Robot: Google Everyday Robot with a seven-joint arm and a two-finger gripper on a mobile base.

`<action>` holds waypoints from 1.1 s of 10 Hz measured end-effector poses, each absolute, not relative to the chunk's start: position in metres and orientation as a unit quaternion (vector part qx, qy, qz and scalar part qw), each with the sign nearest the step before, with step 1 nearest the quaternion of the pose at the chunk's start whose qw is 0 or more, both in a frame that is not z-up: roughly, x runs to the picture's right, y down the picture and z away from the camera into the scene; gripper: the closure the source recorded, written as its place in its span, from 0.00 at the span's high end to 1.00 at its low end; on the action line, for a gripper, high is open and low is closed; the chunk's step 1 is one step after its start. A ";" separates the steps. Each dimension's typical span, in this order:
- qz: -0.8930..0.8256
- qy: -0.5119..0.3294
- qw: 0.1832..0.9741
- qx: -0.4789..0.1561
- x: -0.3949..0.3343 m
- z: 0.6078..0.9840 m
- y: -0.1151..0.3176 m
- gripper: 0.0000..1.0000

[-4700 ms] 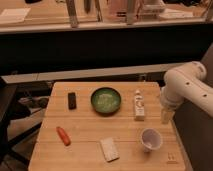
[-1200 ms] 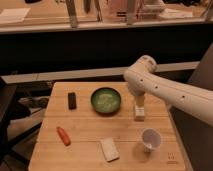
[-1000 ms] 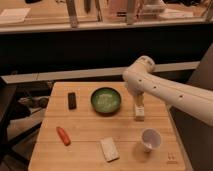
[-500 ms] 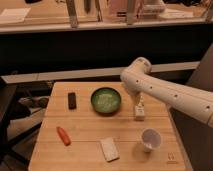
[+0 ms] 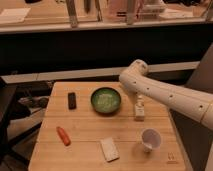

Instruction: Pick up the ceramic bowl

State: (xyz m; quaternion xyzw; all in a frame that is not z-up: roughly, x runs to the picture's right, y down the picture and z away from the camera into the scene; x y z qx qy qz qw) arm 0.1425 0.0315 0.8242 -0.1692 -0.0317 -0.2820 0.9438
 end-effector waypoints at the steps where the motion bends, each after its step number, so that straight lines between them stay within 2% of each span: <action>1: -0.289 -0.036 0.942 -0.168 0.140 0.829 0.032 0.80; 11: -0.346 -0.076 0.922 -0.158 0.127 0.864 0.044 0.80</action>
